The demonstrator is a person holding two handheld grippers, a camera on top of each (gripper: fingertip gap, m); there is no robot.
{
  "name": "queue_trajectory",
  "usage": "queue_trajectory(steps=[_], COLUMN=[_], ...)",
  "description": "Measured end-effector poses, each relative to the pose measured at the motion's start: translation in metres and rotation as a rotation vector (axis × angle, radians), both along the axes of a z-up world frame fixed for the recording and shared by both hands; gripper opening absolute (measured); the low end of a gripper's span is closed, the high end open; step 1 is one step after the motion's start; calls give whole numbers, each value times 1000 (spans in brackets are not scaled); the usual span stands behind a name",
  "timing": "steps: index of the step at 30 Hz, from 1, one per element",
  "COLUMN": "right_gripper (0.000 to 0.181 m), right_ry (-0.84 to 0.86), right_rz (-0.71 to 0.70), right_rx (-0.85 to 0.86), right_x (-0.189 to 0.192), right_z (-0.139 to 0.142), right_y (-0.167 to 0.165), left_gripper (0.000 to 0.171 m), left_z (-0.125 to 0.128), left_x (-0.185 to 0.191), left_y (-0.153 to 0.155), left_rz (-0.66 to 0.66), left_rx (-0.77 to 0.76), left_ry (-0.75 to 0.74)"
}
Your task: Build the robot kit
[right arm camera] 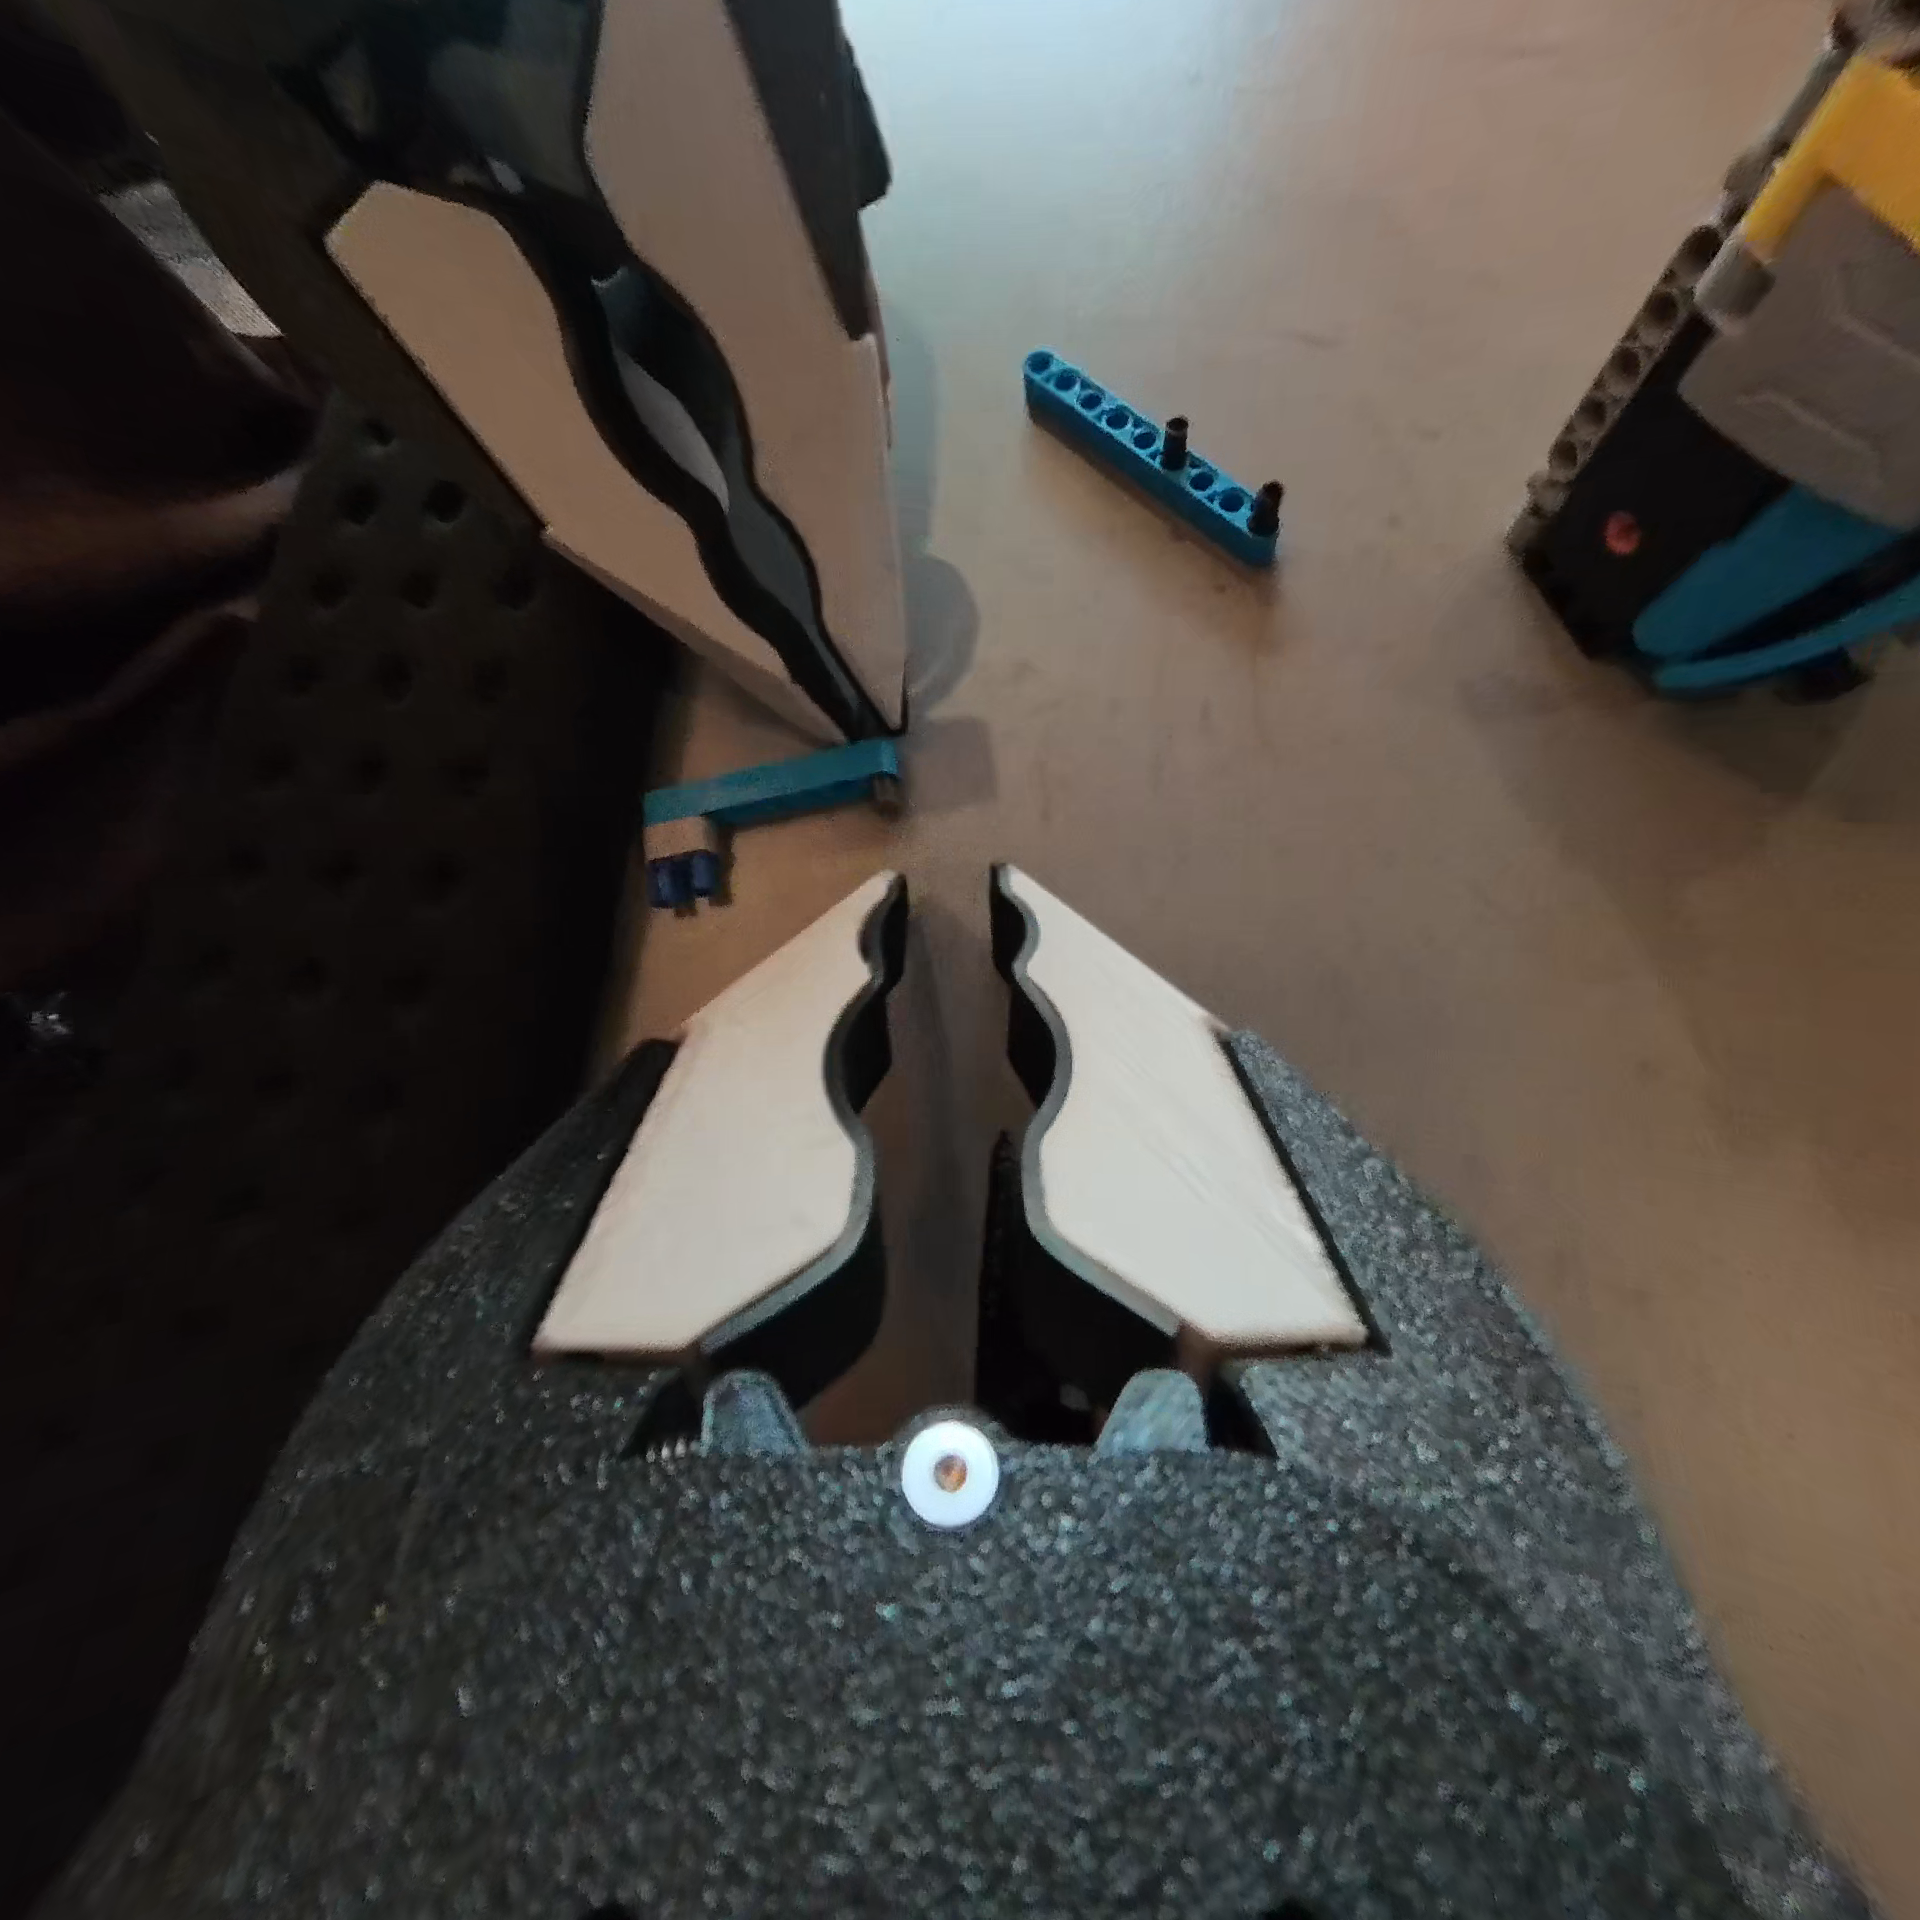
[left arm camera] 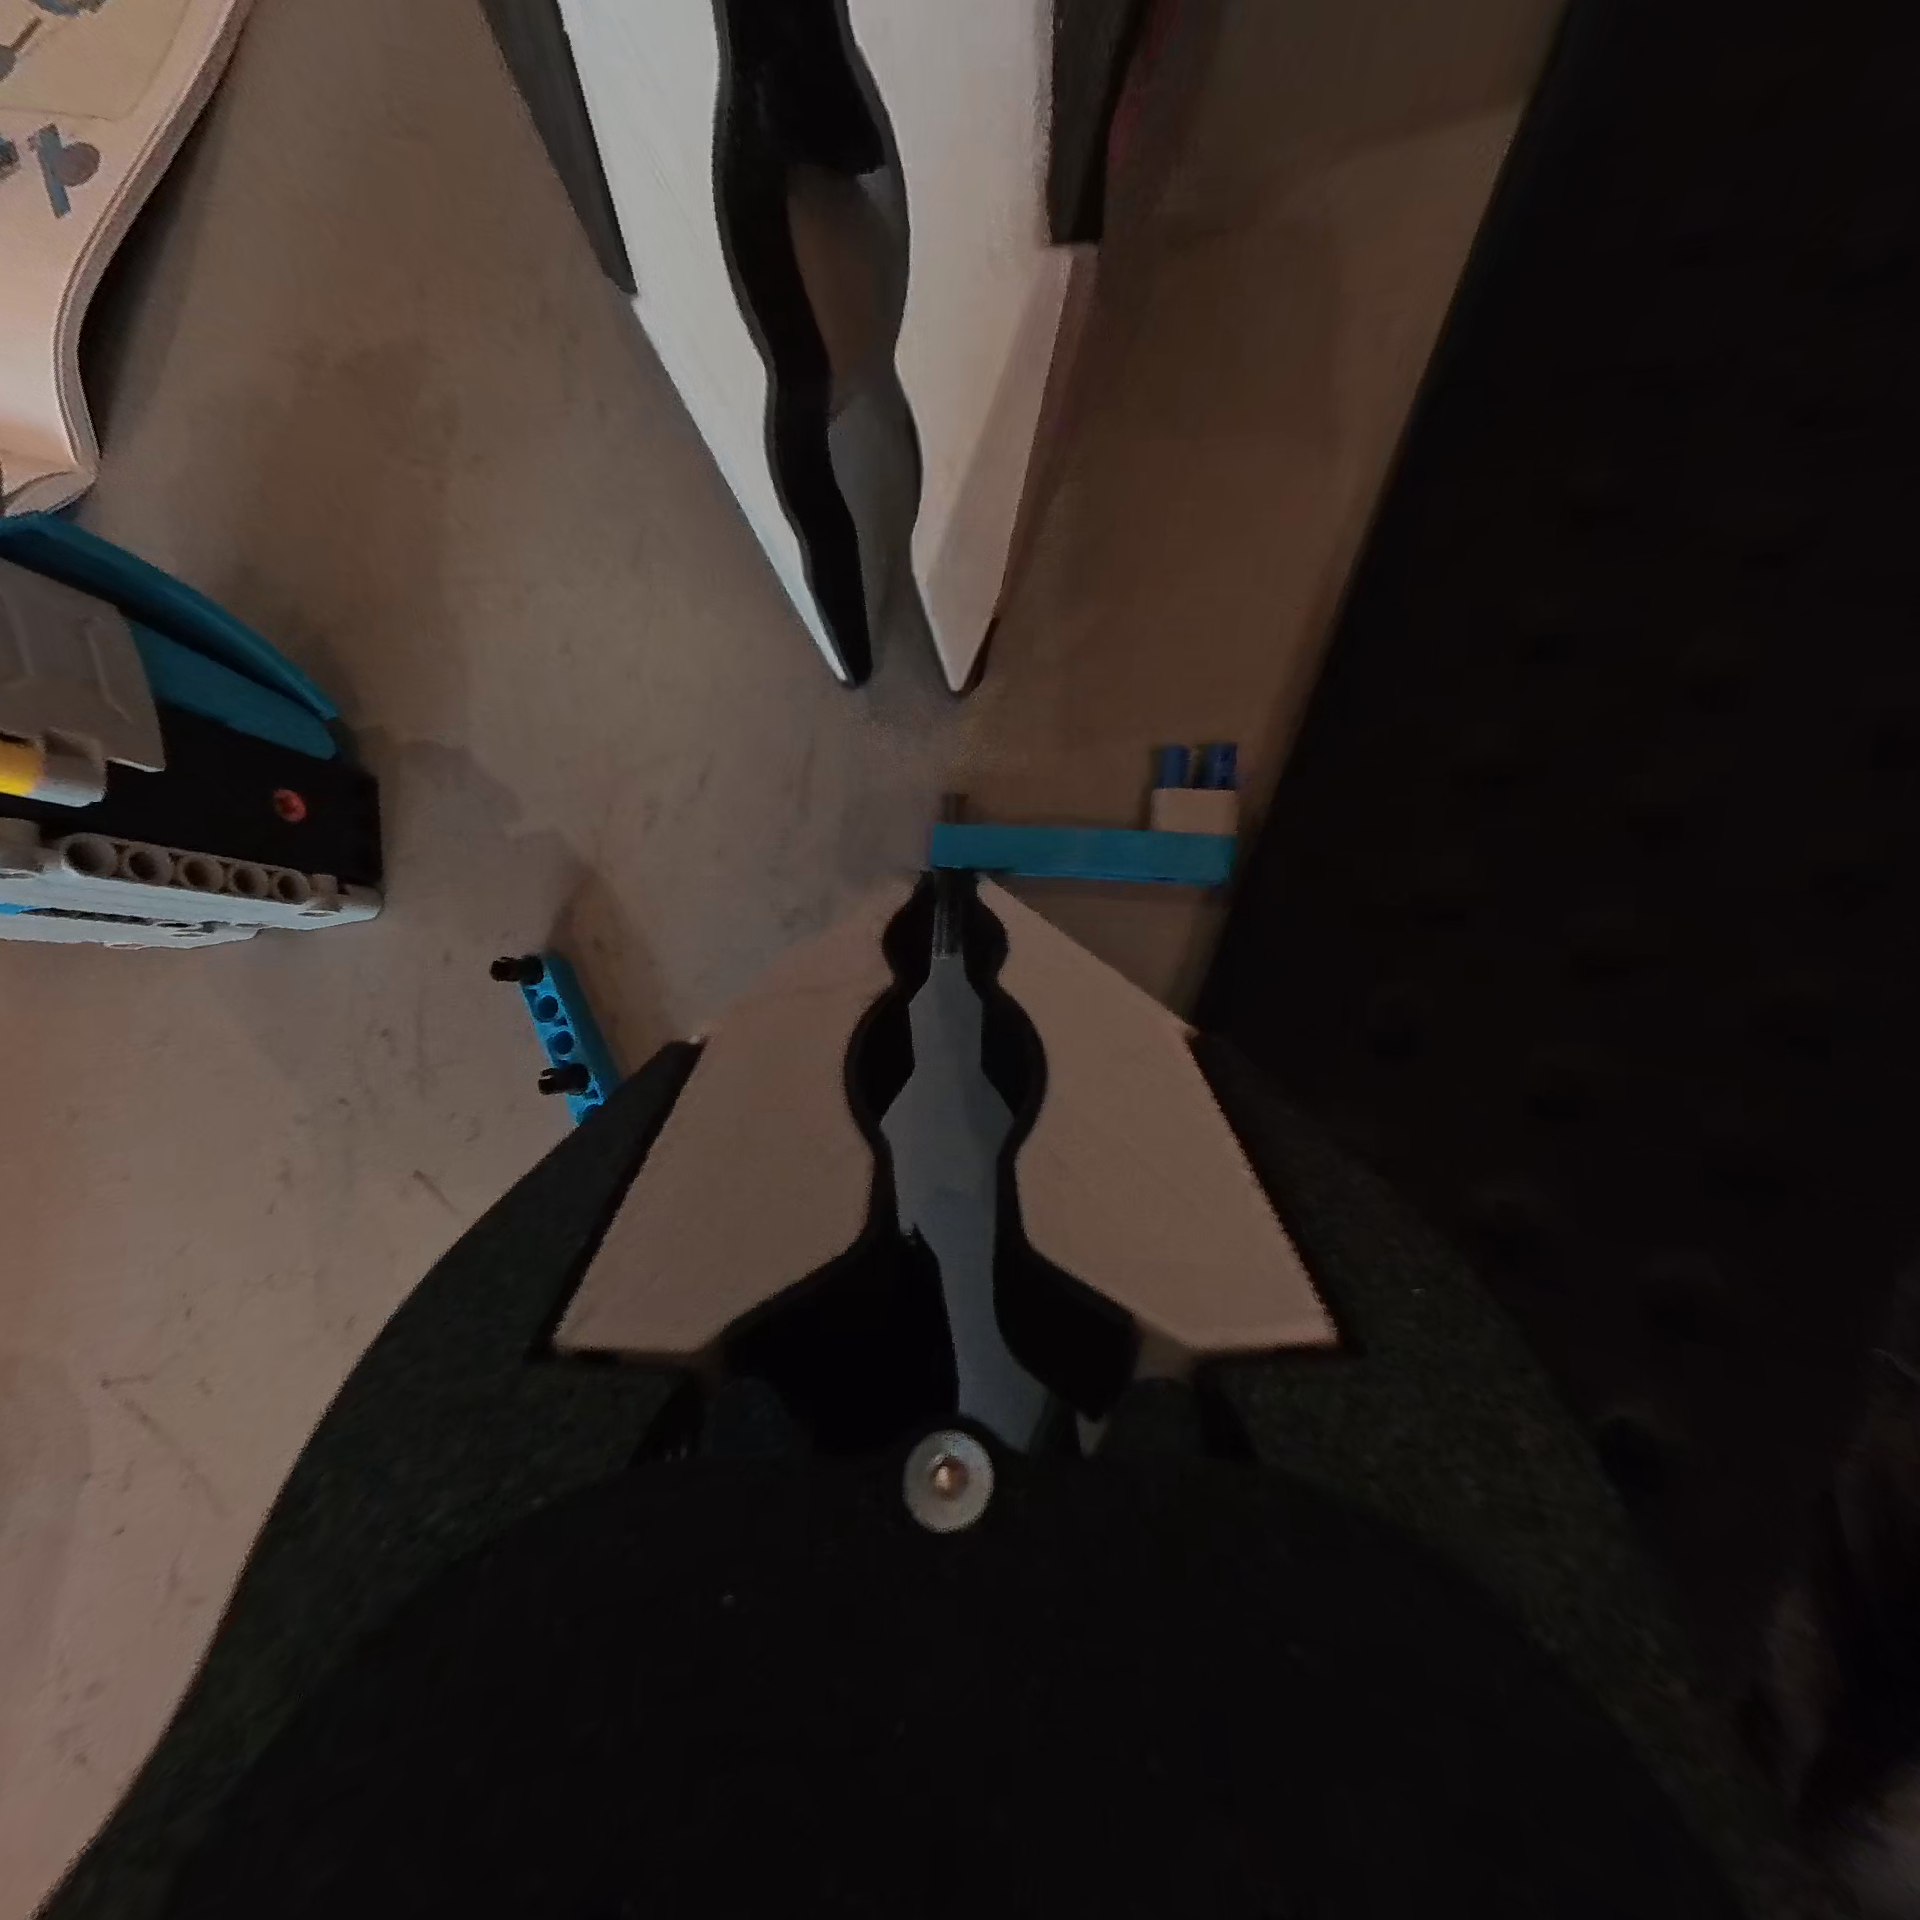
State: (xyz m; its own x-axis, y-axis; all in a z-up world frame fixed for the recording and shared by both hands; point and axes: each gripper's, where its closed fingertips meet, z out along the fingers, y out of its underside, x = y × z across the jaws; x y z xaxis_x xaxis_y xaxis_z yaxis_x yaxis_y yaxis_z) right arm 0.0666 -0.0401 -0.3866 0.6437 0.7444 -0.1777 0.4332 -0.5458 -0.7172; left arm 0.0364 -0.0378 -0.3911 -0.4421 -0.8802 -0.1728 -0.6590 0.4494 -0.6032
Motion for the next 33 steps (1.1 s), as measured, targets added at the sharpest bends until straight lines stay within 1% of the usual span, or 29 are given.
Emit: queue_trajectory(steps=[2, 3, 4, 6, 8, 10, 13, 14, 15, 16, 17, 21, 22, 25, 26, 28, 30, 33], right_gripper=[19, 24, 28, 37, 51, 55, 55, 50, 38, 17, 12, 9, 8, 8, 8, 8, 8, 8], right_ry=[7, 11, 30, 75, 102, 68, -39, -90, -148, -165, -175, -74, -78, -201, -239, -292, -296, -280], right_rz=[-6, -5, 1, -27, -64, -125, -219, -235, -265, -279, -296, -296, -281, -195, -160, -123, -86, -52], right_rx=[3, 13, 18, 12, -3, 3, 41, 66, 100, 117, 131, 114, 122, 254, 292, 365, 441, 544], right_x=[0, -2, -7, -15, -22, -23, -25, -24, -19, -16, -12, -7, -7, -7, -9, -9, -12, -17], right_z=[2, 4, 7, 13, 15, 10, -1, -3, -4, -3, -1, 12, 14, 21, 23, 29, 39, 55], right_y=[0, 1, 1, 5, 10, 19, 34, 37, 40, 41, 43, 41, 39, 37, 35, 33, 32, 29], left_gripper=[4, 4, 4, 4, 3, 3, 3, 3, 3, 3, 4, 4, 4, 4, 7, 22, 28, 28], left_z=[0, 0, 1, 1, 4, 8, 17, 20, 23, 25, 26, 32, 34, 40, 43, 48, 54, 72], left_x=[1, 2, 3, 4, 5, 7, 11, 11, 12, 12, 11, 10, 9, 7, 6, 3, -1, -2], left_y=[2, 7, 13, 24, 36, 41, 42, 41, 41, 41, 40, 32, 30, 24, 22, 22, 26, 22], left_rz=[12, 33, 66, 150, 260, 355, 430, 437, 442, 447, 447, 434, 429, 388, 379, 375, 379, 336], left_rx=[15, 37, 57, 51, 10, -85, -166, -175, -176, -169, -171, -250, -274, -321, -340, -377, -425, -575], left_ry=[-1, -6, -8, 3, -2, -9, -38, -43, -45, -47, -47, -56, -61, -81, -90, -111, -129, -177])
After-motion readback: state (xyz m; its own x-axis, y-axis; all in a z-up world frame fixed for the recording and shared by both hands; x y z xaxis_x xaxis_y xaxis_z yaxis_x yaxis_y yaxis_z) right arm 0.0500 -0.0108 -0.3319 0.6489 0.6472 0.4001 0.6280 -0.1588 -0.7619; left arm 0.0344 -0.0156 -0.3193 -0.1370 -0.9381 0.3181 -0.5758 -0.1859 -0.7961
